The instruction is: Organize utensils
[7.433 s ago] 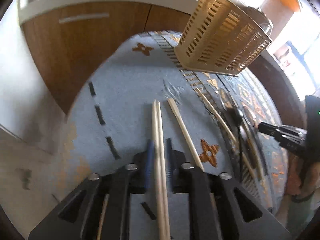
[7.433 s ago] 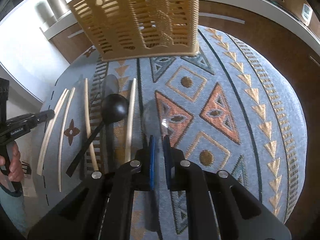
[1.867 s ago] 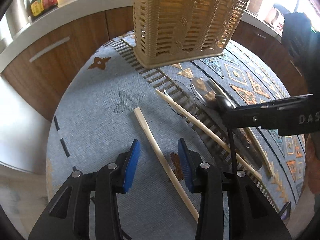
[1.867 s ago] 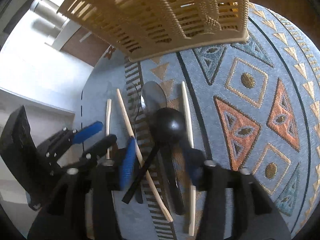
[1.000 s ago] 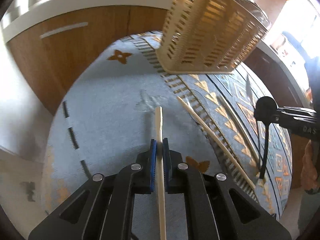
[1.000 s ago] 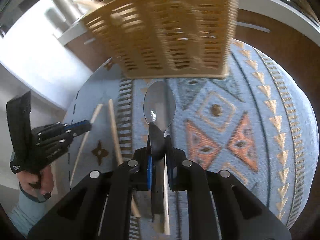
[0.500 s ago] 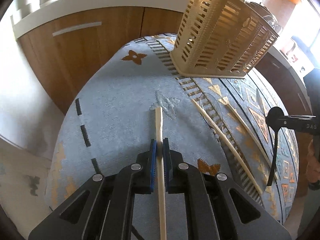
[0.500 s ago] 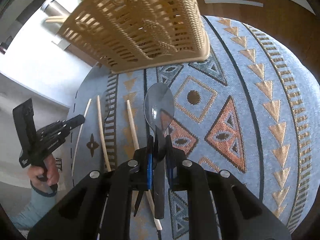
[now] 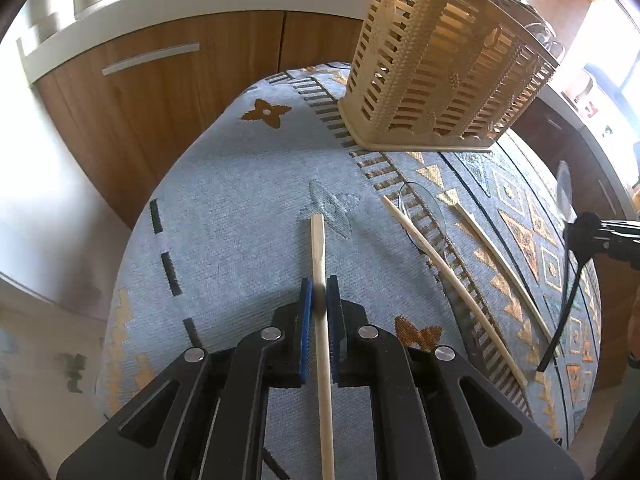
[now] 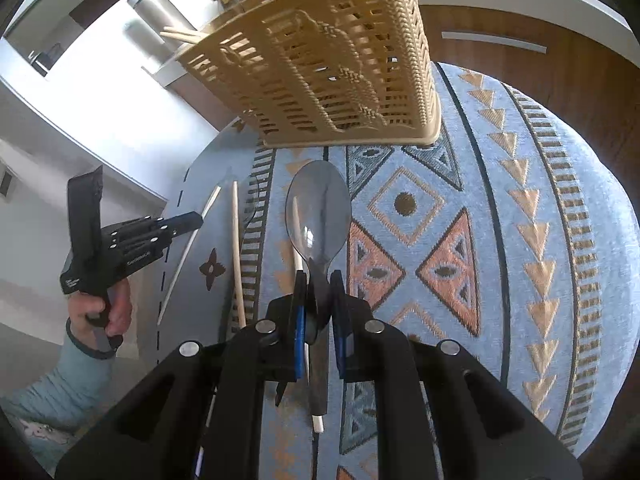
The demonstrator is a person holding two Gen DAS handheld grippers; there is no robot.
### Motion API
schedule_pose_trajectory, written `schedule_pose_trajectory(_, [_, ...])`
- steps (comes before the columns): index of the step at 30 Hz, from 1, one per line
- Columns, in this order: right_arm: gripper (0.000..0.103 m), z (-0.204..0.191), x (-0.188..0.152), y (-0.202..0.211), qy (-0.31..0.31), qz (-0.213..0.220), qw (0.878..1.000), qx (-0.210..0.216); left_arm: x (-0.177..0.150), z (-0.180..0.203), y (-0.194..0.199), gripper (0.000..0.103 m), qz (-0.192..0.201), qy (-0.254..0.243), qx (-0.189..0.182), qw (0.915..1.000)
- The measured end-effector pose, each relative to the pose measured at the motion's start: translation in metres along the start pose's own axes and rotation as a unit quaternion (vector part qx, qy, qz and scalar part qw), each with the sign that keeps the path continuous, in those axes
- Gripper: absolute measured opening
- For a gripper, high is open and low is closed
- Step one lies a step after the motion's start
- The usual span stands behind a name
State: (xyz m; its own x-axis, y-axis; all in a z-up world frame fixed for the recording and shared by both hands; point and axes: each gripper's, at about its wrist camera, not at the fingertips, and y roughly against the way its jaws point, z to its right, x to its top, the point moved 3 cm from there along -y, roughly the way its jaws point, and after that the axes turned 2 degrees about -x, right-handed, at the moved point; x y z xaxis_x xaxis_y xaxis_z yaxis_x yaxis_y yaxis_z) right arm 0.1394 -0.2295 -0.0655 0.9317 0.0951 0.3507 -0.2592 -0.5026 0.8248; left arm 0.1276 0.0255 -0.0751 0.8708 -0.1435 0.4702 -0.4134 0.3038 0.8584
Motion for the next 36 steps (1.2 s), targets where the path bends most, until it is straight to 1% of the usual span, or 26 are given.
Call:
schedule_pose_trajectory(3, [0.010,-0.008,0.007,-0.012,0.018,-0.001,1.000,0.007,0.001,0.002,-0.002,0.008,-0.001,-0.004,0.002,1.0000])
schedule_pose_trajectory(4, [0.010,-0.013,0.009,-0.016,0.029,0.001,1.000,0.004,0.001,0.003,-0.002,0.009,0.000,-0.006,0.005,1.0000])
schedule_pose_trajectory(6, [0.011,-0.015,0.012,-0.024,0.035,0.001,0.999,-0.016,0.001,0.004,-0.002,0.009,0.000,-0.012,0.007,0.9999])
schedule_pose_trajectory(12, [0.011,0.004,0.008,-0.029,0.011,-0.003,0.999,-0.038,0.002,0.005,-0.002,0.009,-0.002,-0.016,0.004,0.9999])
schedule_pose_trajectory(14, [0.011,0.007,0.004,-0.026,-0.001,0.000,1.000,-0.031,0.003,0.006,-0.002,0.009,-0.003,-0.020,0.007,0.9998])
schedule_pose_trajectory(16, [0.025,0.000,0.000,-0.024,-0.003,-0.002,1.000,-0.020,0.004,0.006,-0.002,0.009,-0.006,-0.025,0.007,0.9997])
schedule_pose_trajectory(17, [0.045,-0.006,-0.002,-0.023,0.001,0.000,1.000,-0.016,0.004,0.006,-0.003,0.009,-0.008,-0.026,0.005,0.9996])
schedule_pose_trajectory(18, [0.056,-0.014,-0.003,-0.022,0.012,0.005,1.000,-0.014,0.005,0.006,-0.003,0.009,-0.009,-0.029,0.005,0.9995])
schedule_pose_trajectory(20, [0.056,-0.037,-0.006,-0.025,0.051,0.003,0.998,-0.021,0.005,0.007,-0.003,0.009,-0.012,-0.036,0.006,0.9993])
schedule_pose_trajectory(21, [0.056,-0.050,-0.007,-0.031,0.072,-0.005,0.997,-0.032,0.005,0.007,-0.003,0.009,-0.014,-0.041,0.007,0.9991])
schedule_pose_trajectory(22, [0.055,-0.056,-0.007,-0.034,0.080,-0.011,0.996,-0.039,0.005,0.008,-0.003,0.009,-0.015,-0.043,0.008,0.9989])
schedule_pose_trajectory(23, [0.050,-0.062,-0.007,-0.039,0.088,-0.021,0.995,-0.043,0.005,0.009,-0.003,0.009,-0.016,-0.047,0.009,0.9987])
schedule_pose_trajectory(24, [0.042,-0.068,-0.009,-0.046,0.100,-0.035,0.994,-0.037,0.004,0.010,-0.003,0.009,-0.019,-0.052,0.010,0.9984])
schedule_pose_trajectory(25, [0.040,-0.073,-0.010,-0.051,0.110,-0.046,0.992,-0.036,0.003,0.010,-0.002,0.009,-0.022,-0.057,0.011,0.9980])
schedule_pose_trajectory(28, [0.040,-0.077,-0.015,-0.064,0.135,-0.065,0.984,-0.100,-0.001,0.013,-0.001,0.009,-0.033,-0.082,0.015,0.9960])
schedule_pose_trajectory(30, [0.040,-0.081,-0.019,-0.068,0.141,-0.078,0.982,-0.093,-0.002,0.013,-0.001,0.009,-0.037,-0.089,0.016,0.9952])
schedule_pose_trajectory(32, [0.040,-0.084,-0.019,-0.069,0.149,-0.078,0.980,-0.105,-0.002,0.013,-0.001,0.009,-0.039,-0.091,0.017,0.9949])
schedule_pose_trajectory(35, [0.040,-0.090,-0.015,-0.073,0.147,-0.081,0.980,-0.107,-0.001,0.013,-0.002,0.009,-0.041,-0.093,0.017,0.9947])
schedule_pose_trajectory(36, [0.040,-0.097,-0.011,-0.079,0.147,-0.081,0.980,-0.110,0.000,0.013,-0.002,0.009,-0.041,-0.093,0.016,0.9947])
